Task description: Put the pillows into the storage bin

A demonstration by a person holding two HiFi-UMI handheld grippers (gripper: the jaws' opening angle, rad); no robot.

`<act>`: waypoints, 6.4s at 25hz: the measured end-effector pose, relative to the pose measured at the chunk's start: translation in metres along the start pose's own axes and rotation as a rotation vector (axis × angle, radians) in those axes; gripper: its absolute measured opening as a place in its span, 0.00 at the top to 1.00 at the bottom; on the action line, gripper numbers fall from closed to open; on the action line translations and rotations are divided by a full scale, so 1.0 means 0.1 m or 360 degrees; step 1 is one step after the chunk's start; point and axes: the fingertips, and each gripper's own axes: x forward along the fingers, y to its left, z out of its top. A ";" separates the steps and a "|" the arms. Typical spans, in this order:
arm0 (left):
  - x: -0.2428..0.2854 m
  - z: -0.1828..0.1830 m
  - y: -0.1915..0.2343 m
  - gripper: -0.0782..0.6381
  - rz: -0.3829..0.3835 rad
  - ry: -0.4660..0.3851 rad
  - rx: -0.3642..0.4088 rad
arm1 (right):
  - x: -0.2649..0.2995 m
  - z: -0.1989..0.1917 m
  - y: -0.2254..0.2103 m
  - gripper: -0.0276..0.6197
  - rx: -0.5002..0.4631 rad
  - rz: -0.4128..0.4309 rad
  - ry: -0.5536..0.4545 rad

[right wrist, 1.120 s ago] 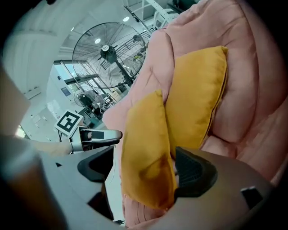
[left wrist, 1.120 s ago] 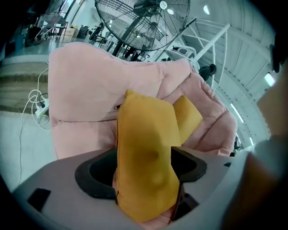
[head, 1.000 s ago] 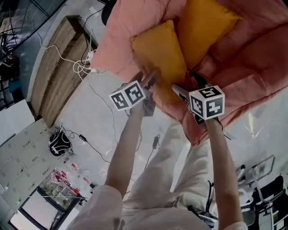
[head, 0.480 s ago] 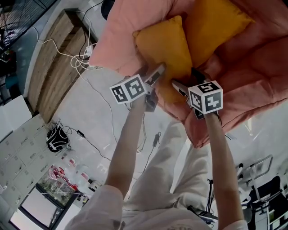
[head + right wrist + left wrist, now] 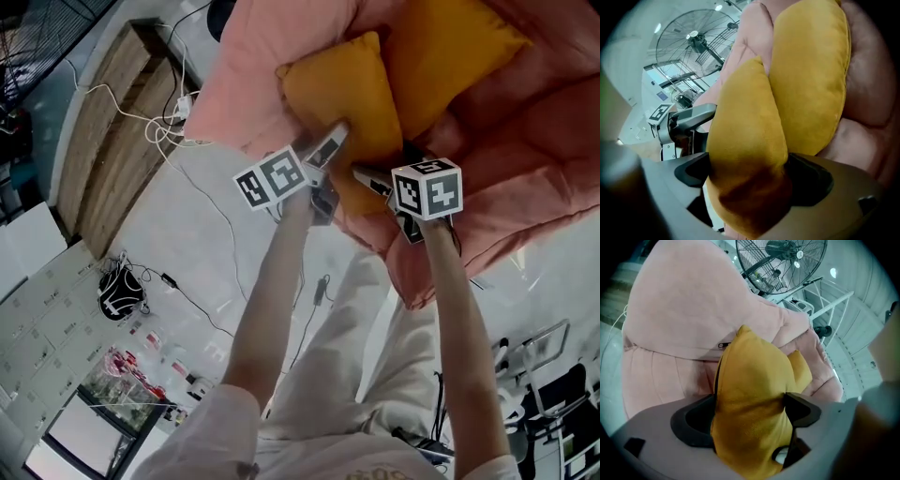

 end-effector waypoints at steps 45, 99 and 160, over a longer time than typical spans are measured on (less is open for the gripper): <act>-0.93 -0.46 -2.12 0.31 -0.0196 0.0211 0.0244 | -2.21 -0.04 0.92 0.37 0.0472 -0.0010 -0.0307; 0.81 -4.44 -3.87 0.33 -0.0258 0.0659 0.0624 | -4.62 -2.63 -1.82 0.35 0.0902 -0.0053 -0.0669; 2.79 -6.48 -2.00 0.41 -0.0175 0.1206 0.1103 | -3.60 -4.56 -4.17 0.34 0.0875 -0.0769 -0.0283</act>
